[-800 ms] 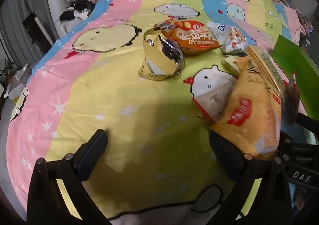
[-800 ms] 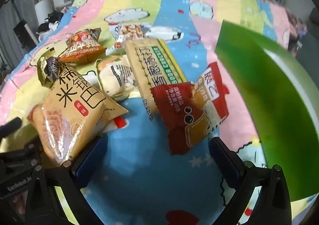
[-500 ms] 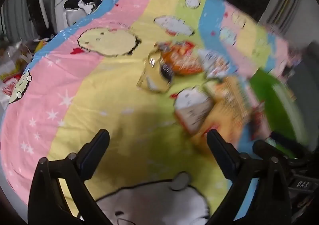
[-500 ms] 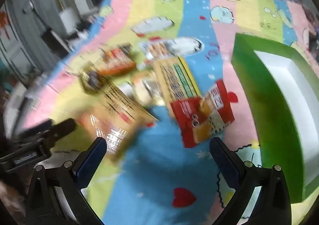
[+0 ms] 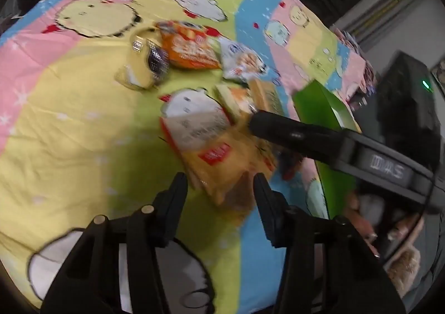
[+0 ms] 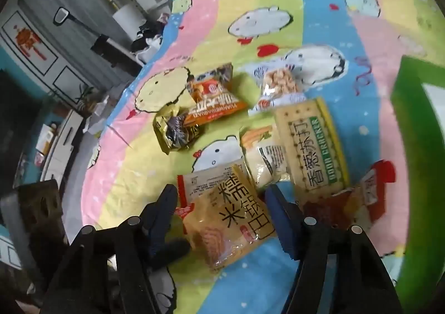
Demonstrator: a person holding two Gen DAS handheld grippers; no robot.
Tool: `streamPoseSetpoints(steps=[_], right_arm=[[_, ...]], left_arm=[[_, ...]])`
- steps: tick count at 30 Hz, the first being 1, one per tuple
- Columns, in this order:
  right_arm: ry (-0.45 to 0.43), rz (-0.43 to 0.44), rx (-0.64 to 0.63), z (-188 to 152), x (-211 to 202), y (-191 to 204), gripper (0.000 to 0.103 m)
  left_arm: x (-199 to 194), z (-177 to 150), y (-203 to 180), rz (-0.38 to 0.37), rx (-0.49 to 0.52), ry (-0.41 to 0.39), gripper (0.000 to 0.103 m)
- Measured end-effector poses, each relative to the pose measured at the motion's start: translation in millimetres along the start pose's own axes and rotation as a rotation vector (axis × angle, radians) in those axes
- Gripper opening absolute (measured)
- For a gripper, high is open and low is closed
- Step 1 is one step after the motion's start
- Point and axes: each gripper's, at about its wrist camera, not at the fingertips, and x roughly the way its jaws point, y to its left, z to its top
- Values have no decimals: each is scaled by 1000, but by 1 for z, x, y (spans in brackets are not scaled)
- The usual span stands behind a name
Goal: Organize snacks
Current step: 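Grasp the yellow rice-cracker bag with the right gripper, then carry the yellow bag over the green-rimmed white box with the right gripper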
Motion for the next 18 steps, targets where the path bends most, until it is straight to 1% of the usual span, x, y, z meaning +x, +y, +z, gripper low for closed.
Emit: streamPoseSetpoints(steps=[2, 4, 5, 7, 9, 13, 15, 18], right_arm=[[13, -25, -17, -2, 7, -1, 68], [40, -15, -11, -3, 11, -3, 68], [45, -4, 0, -4, 14, -6, 68], [60, -16, 12, -5, 20, -10, 68], [63, -4, 14, -8, 23, -11, 68], [54, 41, 28, -12, 19, -12, 68], [40, 39, 24, -15, 14, -9, 65], [-12, 30, 10, -16, -6, -2, 63]], left_arm=[[8, -4, -6, -7, 10, 17, 47], [18, -8, -9, 17, 11, 32, 45], [22, -9, -10, 32, 10, 35, 42], [27, -11, -8, 22, -4, 33, 44], [29, -9, -7, 18, -9, 34, 42], [28, -9, -11, 27, 14, 21, 40], [25, -9, -18, 33, 29, 3, 40], [16, -7, -33, 46, 78, -37, 40]])
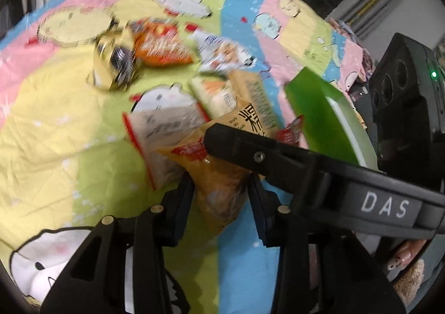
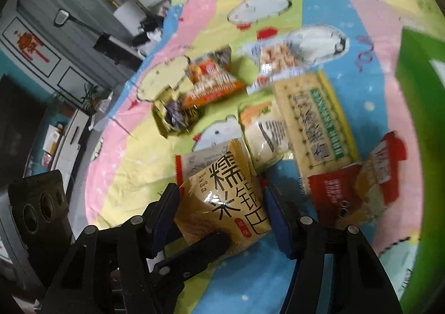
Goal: Organize snacks
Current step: 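Carry the yellow bag over the green-rimmed white box with the right gripper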
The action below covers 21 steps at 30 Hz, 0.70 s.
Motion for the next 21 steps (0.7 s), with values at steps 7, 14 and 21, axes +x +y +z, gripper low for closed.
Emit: streamPoseSetpoints(steps=[7, 14, 21], right_arm=[[-194, -41, 1, 1, -74, 4, 63], [-356, -131, 78, -5, -144, -22, 63], [-429, -219, 226, -18, -190, -71, 63]], left_arm=[[-30, 16, -54, -49, 133, -102, 41], [-27, 26, -124, -142, 299, -111, 41], [9, 32, -185, -225, 396, -14, 41]])
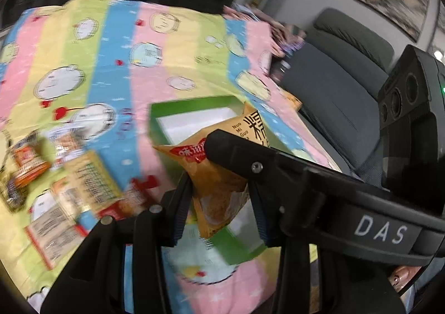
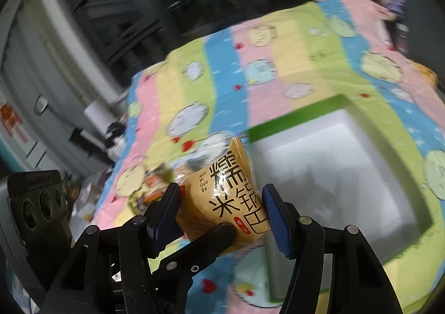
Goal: Organize snacks
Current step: 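Carry the yellow bag over the green-rimmed white box with the right gripper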
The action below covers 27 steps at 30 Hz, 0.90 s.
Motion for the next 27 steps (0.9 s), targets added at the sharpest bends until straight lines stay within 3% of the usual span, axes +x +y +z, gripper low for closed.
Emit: streamPoseSetpoints(steps=[10, 16, 27], right_arm=[[23, -82, 221, 3, 0, -85, 64], [93, -123, 317, -3, 17, -121, 64], [134, -231, 315, -6, 33, -127, 64]], left_arm=[[73, 9, -42, -45, 78, 192, 41], [113, 4, -40, -64, 50, 302, 41], [133, -9, -40, -22, 42, 330, 42]])
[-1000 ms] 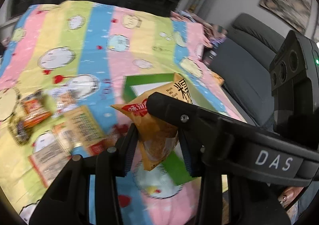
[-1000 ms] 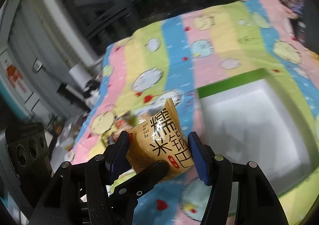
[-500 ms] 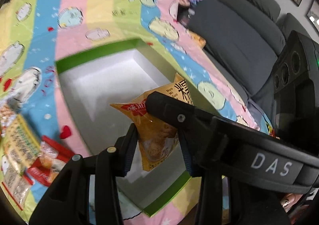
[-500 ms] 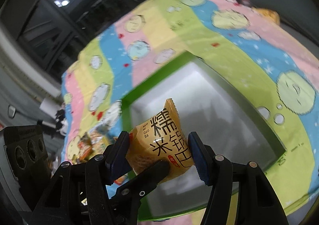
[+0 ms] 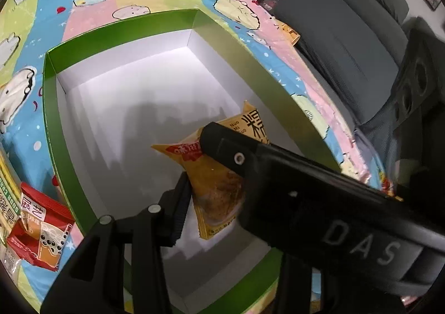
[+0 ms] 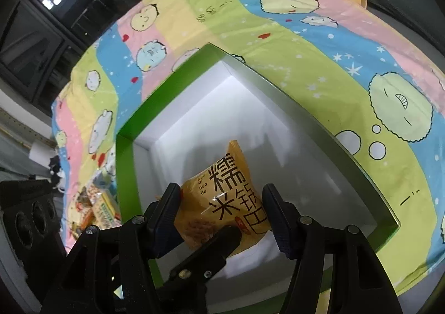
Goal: Organize snacks
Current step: 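Carry the yellow bag over the green-rimmed white box with the right gripper, then open the right gripper to drop the yellow bag into the box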
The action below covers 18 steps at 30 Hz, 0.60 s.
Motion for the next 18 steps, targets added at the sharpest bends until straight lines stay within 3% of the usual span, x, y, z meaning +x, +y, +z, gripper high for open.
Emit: streamPoseSetpoints(steps=[2, 15, 18], right_arm=[[1, -23, -14, -1, 2, 2, 64], [63, -15, -3, -6, 17, -1, 64], [73, -16, 0, -7, 21, -3, 64]], left_arm=[[5, -1, -1, 39, -8, -5, 38], [-3, -17, 21, 18, -177, 1, 37], [-7, -22, 21, 10, -172, 8, 37]])
